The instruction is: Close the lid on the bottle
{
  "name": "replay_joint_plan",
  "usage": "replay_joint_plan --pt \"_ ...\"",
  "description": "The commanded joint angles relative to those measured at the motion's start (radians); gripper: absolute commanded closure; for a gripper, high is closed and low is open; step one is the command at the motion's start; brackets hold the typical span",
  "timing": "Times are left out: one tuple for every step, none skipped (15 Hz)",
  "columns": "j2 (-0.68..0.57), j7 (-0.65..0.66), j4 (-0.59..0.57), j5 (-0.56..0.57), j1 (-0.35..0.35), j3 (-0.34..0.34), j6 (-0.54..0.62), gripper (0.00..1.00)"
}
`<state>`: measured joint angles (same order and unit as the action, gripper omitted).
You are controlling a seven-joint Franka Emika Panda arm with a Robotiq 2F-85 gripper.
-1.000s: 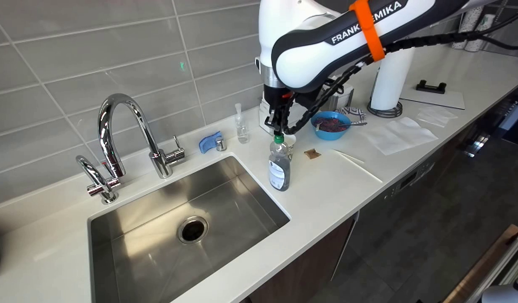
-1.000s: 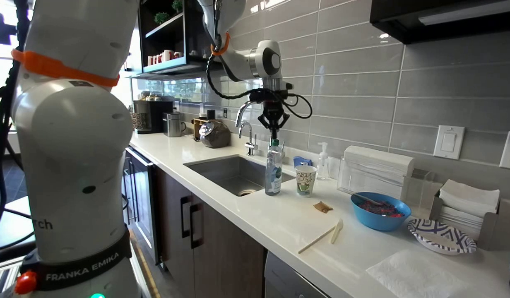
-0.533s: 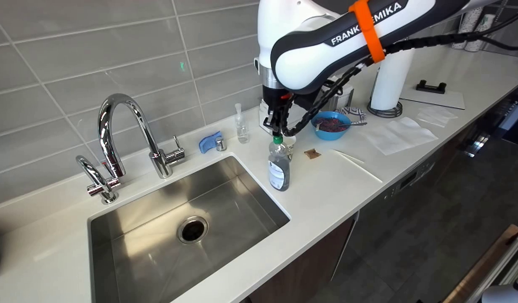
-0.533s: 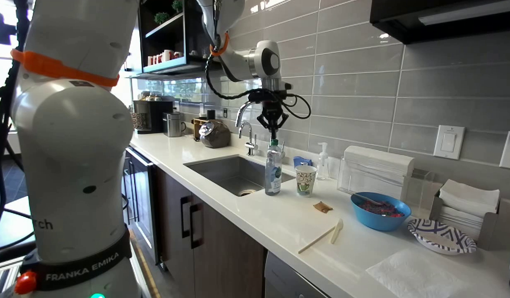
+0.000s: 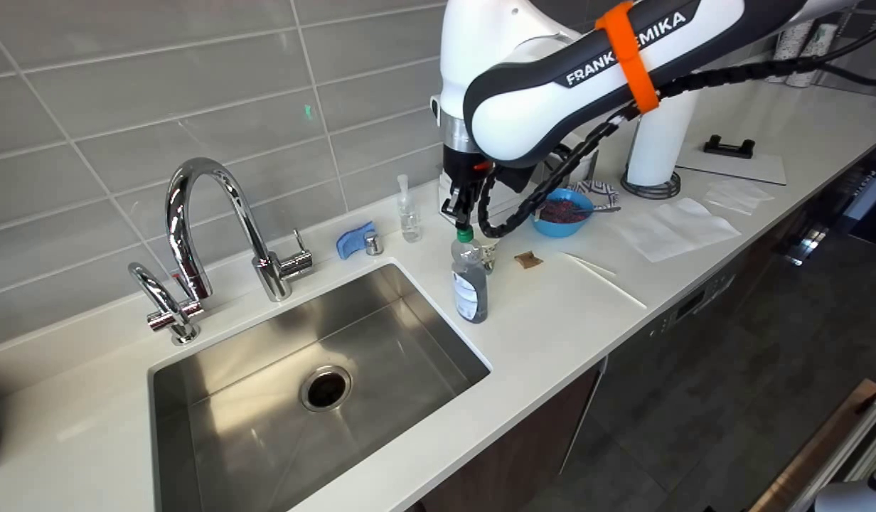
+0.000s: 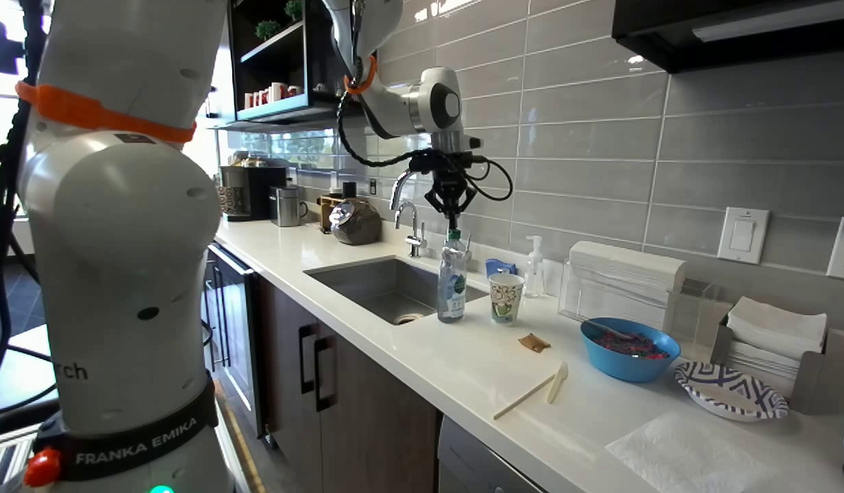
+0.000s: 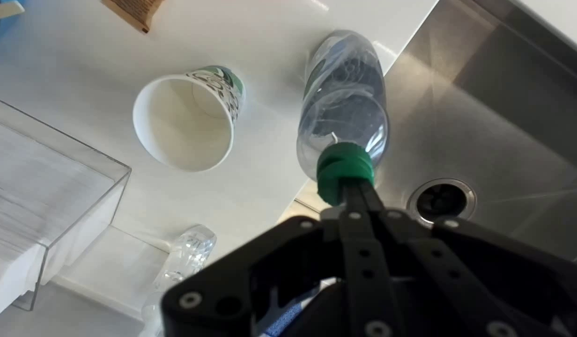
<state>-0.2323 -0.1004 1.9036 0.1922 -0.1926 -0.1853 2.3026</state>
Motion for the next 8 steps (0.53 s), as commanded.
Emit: replay_joint_plan --pt "-0.013 0.021 0.056 -0.006 -0.002 0.009 0.060 1.00" --pt "-0.003 0.014 0.049 -0.010 0.000 0.009 0.044 1.00" --pt "0.004 0.014 0.044 -0.006 0.001 0.012 0.028 1.00" --pt "0.008 0.011 0.041 -0.009 0.002 0.013 0.020 1.00" --pt "0.014 0.012 0.037 0.001 0.000 0.017 0.006 1.00" --pt "0.017 0.007 0.032 0.001 0.001 0.018 -0.010 1.00" --pt "0.024 -0.002 0.026 -0.002 0.002 0.018 -0.026 1.00" --pt "0.029 -0.009 0.023 -0.007 0.003 0.016 -0.035 1.00"
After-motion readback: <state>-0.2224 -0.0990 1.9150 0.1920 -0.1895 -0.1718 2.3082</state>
